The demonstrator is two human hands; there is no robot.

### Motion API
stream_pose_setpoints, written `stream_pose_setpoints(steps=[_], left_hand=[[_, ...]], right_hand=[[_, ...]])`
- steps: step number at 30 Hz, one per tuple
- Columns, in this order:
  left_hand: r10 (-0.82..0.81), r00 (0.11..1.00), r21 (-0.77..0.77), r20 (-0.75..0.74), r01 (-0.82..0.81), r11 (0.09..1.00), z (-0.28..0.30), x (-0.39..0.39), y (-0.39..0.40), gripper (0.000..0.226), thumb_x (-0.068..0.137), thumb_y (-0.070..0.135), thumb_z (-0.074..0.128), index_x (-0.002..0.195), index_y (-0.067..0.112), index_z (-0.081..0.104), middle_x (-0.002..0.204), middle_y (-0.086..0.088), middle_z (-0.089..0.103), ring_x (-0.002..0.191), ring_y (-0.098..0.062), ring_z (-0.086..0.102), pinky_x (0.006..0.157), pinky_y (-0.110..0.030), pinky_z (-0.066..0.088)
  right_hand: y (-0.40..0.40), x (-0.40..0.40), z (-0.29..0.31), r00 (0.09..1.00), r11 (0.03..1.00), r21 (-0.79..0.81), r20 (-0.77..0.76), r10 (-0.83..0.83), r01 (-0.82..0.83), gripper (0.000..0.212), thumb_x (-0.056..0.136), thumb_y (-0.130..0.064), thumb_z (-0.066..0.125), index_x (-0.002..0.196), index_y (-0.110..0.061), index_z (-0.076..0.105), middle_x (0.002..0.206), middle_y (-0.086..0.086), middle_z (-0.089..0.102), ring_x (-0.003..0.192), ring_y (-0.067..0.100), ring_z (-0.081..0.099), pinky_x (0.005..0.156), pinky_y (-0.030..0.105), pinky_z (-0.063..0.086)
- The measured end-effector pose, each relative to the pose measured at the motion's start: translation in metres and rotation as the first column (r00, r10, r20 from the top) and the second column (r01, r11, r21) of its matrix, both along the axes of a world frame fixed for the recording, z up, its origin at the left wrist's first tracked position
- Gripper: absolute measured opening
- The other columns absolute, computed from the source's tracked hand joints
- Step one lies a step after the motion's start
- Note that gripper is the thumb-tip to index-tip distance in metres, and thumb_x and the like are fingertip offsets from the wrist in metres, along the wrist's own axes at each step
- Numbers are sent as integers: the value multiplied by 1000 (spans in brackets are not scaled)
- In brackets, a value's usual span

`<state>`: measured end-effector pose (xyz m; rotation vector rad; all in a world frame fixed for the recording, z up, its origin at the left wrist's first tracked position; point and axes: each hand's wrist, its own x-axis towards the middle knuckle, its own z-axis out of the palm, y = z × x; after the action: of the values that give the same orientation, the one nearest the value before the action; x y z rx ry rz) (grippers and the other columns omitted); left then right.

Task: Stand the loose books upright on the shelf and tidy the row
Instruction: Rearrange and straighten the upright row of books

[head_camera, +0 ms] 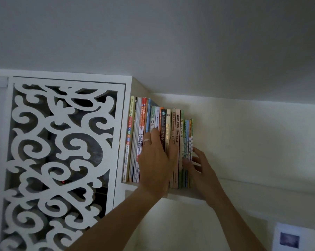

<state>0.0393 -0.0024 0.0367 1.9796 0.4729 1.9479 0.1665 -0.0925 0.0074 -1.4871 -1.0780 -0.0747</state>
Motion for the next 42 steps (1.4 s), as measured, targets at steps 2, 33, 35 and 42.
stream_pose_setpoints(steps=[2, 33, 35, 42], left_hand=[[9, 997, -72, -73, -14, 997, -2, 1, -1, 43, 98, 51, 47, 126, 20, 43, 117, -2, 64, 95, -15, 69, 70, -27, 62], [140, 978, 61, 154, -151, 987, -5, -74, -106, 32, 90, 41, 43, 118, 25, 44, 109, 2, 67, 88, -7, 61, 63, -10, 47], [82, 981, 45, 177, -91, 995, 0, -72, -112, 33, 91, 40, 45, 121, 28, 44, 110, 8, 64, 89, -4, 60, 63, -16, 54], [-25, 984, -16, 176, 28, 999, -11, -21, -108, 40, 94, 45, 50, 124, 20, 56, 112, 10, 66, 94, -5, 65, 71, -17, 59]], right_hand=[[1, 1, -1, 1000, 1000, -13, 5, -13, 13, 51, 99, -42, 57, 146, -46, 36, 122, -16, 55, 103, -5, 56, 68, 10, 42], [4, -7, -12, 732, 856, -85, 565, -381, 511, 82, 92, -27, 59, 149, -53, 6, 154, 9, 26, 109, 40, 62, 78, 45, 57], [4, -6, -13, 669, 824, -47, 610, -424, 565, 90, 92, -36, 67, 148, -53, -1, 162, 8, 18, 101, 30, 68, 75, 38, 59], [-37, 26, -12, 668, 755, -28, 489, -561, 655, 85, 93, -47, 66, 158, -45, 11, 165, 8, 6, 102, 33, 66, 76, 41, 59]])
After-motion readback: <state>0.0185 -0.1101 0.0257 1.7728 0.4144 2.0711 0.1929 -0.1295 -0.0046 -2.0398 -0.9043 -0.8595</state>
